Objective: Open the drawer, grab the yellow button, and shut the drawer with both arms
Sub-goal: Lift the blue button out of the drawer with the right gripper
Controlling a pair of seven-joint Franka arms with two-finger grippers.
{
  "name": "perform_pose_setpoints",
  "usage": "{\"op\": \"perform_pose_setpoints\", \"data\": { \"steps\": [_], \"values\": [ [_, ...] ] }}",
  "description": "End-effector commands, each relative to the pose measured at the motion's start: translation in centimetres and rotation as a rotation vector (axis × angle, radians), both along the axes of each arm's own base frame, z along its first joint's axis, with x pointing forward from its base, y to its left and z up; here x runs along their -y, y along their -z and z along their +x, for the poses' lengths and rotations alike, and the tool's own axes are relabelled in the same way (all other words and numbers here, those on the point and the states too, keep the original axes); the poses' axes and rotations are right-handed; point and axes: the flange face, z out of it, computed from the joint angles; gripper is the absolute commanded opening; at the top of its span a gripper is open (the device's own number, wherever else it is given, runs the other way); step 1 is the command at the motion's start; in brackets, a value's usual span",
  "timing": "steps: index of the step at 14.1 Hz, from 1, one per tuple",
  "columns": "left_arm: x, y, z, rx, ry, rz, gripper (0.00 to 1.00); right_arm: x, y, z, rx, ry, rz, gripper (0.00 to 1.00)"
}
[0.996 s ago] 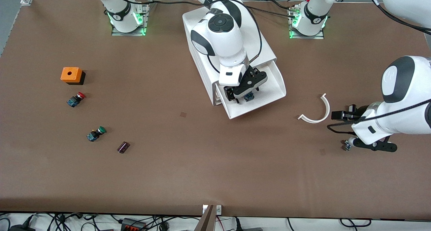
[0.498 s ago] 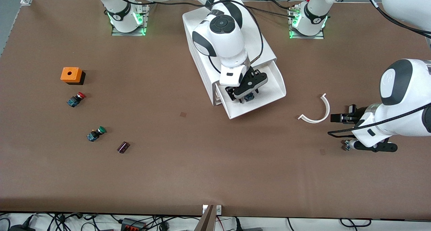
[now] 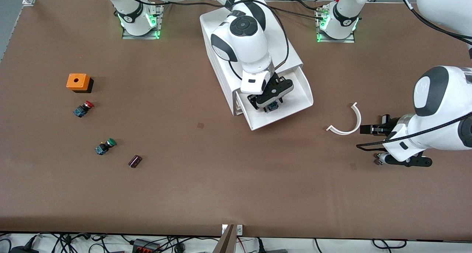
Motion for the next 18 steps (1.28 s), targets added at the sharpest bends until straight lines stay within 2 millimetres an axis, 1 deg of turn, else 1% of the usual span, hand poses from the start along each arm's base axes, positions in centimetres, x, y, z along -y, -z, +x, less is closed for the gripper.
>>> {"op": "perform_pose_setpoints", "data": {
  "steps": [1, 4, 6, 7, 9, 10, 11, 12, 14, 16, 17, 18],
  "values": [
    [0.3, -0.2, 0.0, 0.002, -0.005, 0.010, 1.00, -1.0, 0.1, -0.5, -0.003, 0.004, 0.013, 0.46],
    [0.3, -0.1, -0.1, -0.001, -0.005, 0.011, 1.00, -1.2, 0.3, -0.9, -0.005, -0.003, 0.008, 0.30],
    [0.4, -0.1, -0.1, -0.001, -0.002, 0.010, 1.00, -1.3, 0.0, -1.0, -0.004, -0.004, 0.009, 0.13],
    [0.4, -0.1, -0.1, -0.001, -0.003, 0.011, 1.00, -1.3, 0.0, -0.9, -0.003, -0.003, 0.011, 0.08],
    [0.5, -0.1, -0.1, -0.001, -0.002, 0.010, 1.00, -1.3, -0.8, -1.0, 0.004, -0.003, 0.019, 0.04],
    [0.6, -0.3, -0.1, 0.000, -0.001, 0.010, 1.00, -1.3, -1.1, -0.9, 0.005, -0.001, 0.022, 0.04],
    [0.6, -0.5, -0.2, 0.003, -0.004, 0.011, 1.00, -1.4, -2.5, -0.9, 0.022, -0.002, 0.040, 0.02],
    [0.6, -0.5, -0.1, 0.006, -0.004, 0.009, 1.00, -1.5, -4.4, -0.8, 0.032, 0.007, 0.061, 0.01],
    [0.9, -0.4, -0.2, 0.002, -0.010, -0.011, 1.00, -0.9, -6.8, -0.2, 0.043, 0.031, 0.060, 0.00],
    [0.8, -0.6, -0.2, -0.002, -0.026, -0.057, 1.00, 1.6, -9.5, 1.3, 0.045, 0.062, 0.026, 0.00],
    [1.2, -0.5, -0.1, -0.002, -0.031, -0.083, 1.00, 3.1, -11.1, 2.0, 0.051, 0.081, -0.003, 0.00],
    [1.6, -0.8, 0.1, 0.017, -0.054, -0.098, 1.00, 4.7, -11.2, 3.0, 0.047, 0.107, -0.041, 0.00]
  ]
}}
